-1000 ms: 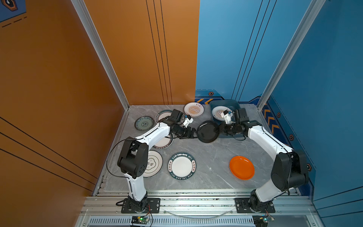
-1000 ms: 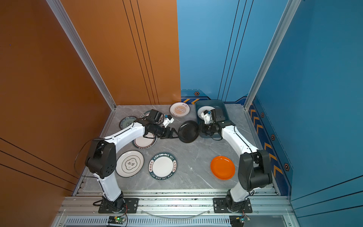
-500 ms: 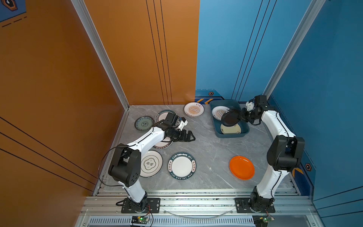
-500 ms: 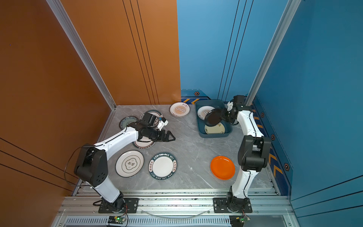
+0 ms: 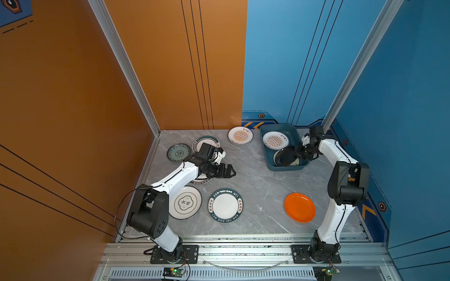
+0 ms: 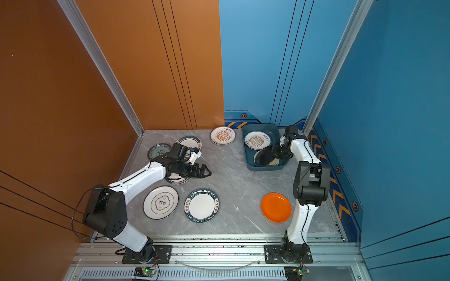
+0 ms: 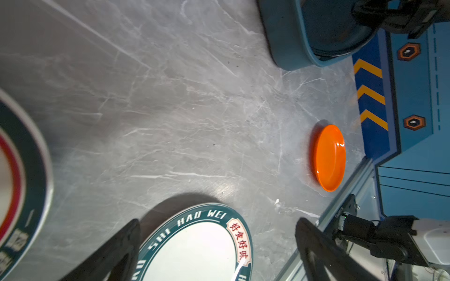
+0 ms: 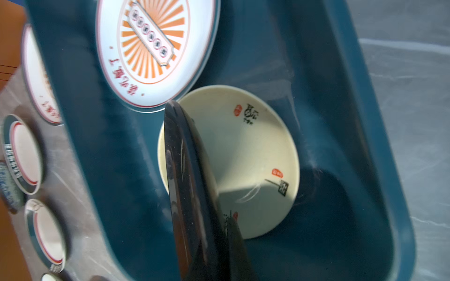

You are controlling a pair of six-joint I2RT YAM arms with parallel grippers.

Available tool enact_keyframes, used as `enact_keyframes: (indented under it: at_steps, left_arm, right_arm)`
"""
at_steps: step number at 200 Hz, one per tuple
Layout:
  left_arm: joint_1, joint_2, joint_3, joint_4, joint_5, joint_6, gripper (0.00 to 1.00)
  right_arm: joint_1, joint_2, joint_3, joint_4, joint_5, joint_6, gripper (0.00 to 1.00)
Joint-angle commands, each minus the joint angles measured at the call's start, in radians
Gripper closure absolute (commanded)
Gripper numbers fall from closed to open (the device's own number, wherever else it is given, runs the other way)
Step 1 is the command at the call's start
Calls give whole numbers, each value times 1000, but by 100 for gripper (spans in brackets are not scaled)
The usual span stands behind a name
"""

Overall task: Place the plates into the plastic bin on the countertop
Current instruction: 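Carry the black plate with the right gripper into the bin and release it, then grasp the green-rimmed HAO SHI HAO WEI plate with left gripper while right gripper withdraws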

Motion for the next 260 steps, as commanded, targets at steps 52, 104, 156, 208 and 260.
enact_keyframes:
  at_steps: [52,104,156,208,260]
  left_arm:
    - [31,-49,-60,34,-39,-29,1]
    - [33,-54,-66,33,-37,-31,1]
    - [33,-62,-72,18,-51,-34,1]
    - [20,-183,-180,-103,-233,-63,1]
    - [-27,-336,-360,-123,-357,-205,2]
  right_arm:
    - [-2,59,-16,-56,112,-25,83]
    - [-19,63,-19,-62,171,-22,71]
    - [-11,36,-18,-72,271,-32,65]
    - [73,-138,18,-101,330,-61,64]
    - [203,-313,54,-116,326,-74,59]
